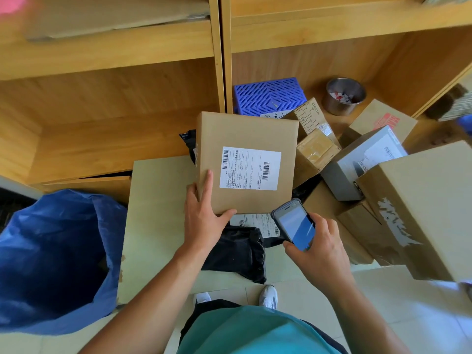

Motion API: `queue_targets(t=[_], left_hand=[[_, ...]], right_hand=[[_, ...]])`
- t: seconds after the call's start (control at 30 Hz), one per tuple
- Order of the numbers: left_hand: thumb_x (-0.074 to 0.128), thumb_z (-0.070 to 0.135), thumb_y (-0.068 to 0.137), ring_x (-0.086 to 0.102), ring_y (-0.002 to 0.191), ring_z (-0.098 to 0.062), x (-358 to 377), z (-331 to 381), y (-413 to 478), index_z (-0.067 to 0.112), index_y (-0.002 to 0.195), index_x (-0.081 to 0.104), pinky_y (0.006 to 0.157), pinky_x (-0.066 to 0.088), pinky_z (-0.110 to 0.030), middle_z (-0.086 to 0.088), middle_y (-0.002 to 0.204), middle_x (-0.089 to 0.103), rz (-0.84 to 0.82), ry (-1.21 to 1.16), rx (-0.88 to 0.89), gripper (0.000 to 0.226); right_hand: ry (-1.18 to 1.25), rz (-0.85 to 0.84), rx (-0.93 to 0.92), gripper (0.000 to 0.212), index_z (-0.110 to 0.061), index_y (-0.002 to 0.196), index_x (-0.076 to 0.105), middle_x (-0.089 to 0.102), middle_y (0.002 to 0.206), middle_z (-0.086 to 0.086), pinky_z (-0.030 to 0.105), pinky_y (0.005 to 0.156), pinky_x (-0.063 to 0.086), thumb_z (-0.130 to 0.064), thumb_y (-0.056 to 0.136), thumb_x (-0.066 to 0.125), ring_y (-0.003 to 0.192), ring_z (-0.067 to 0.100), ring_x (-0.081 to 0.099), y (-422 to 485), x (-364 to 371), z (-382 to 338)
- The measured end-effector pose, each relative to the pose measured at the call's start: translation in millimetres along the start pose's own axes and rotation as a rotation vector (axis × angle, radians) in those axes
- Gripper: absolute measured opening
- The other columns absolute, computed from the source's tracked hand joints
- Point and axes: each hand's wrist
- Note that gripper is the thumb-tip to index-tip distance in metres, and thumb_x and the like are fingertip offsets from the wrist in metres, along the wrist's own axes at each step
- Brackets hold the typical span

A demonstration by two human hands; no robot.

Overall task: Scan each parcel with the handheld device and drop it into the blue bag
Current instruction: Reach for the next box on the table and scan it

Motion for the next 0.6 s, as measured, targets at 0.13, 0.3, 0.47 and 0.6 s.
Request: queue_targets(t=[0.13, 0.3, 0.47, 0.6], left_hand=[[0.089, 0.036, 0.078, 0.045, 0.137, -0.029, 0, -3, -2, 0.051, 0.16, 0.006, 0.102, 0.053, -0.05, -0.01, 0.155, 0.029, 0.038, -0.037, 0.062, 0.118], [0.085, 0.034, 0.082, 0.038, 0.144, -0.033, -2, -5, -5, 0.05, 0.161, 0.006, 0.105, 0.052, -0.053, -0.014, 0.162, 0.026, 0.052, -0.031, 0.067, 0.113], [0.08, 0.032, 0.087, 0.035, 0.147, -0.033, -6, -2, -12, 0.045, 0.163, 0.009, 0.11, 0.047, -0.048, -0.016, 0.164, 0.027, 0.082, -0.004, 0.062, 0.104], [0.079, 0.031, 0.089, 0.036, 0.147, -0.034, -7, -2, -17, 0.042, 0.163, 0.011, 0.109, 0.047, -0.046, -0.017, 0.163, 0.029, 0.114, 0.001, 0.066, 0.101]], right_hand=[[-0.015, 0.024, 0.038, 0.086, -0.022, 0.147, 0.035, 0.04, 0.128, -0.001, 0.028, 0.072, 0.041, -0.049, 0.078, 0.079, 0.106, 0.017, 0.046, -2, 0, 3], [-0.025, 0.01, 0.062, 0.084, -0.023, 0.147, 0.035, 0.04, 0.129, -0.001, 0.03, 0.075, 0.041, -0.05, 0.079, 0.077, 0.111, 0.021, 0.048, -5, 0, 6], [-0.036, -0.003, 0.057, 0.084, -0.022, 0.147, 0.034, 0.04, 0.129, -0.001, 0.03, 0.074, 0.042, -0.05, 0.079, 0.077, 0.11, 0.02, 0.048, -6, 0, 6], [-0.041, -0.008, 0.047, 0.086, -0.023, 0.147, 0.033, 0.04, 0.13, -0.001, 0.028, 0.074, 0.044, -0.05, 0.079, 0.079, 0.109, 0.017, 0.046, -6, -1, 5]])
Point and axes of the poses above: each hand's wrist, its own y-axis towards the middle knuckle, its own x-axis out of the palm, z = x × y
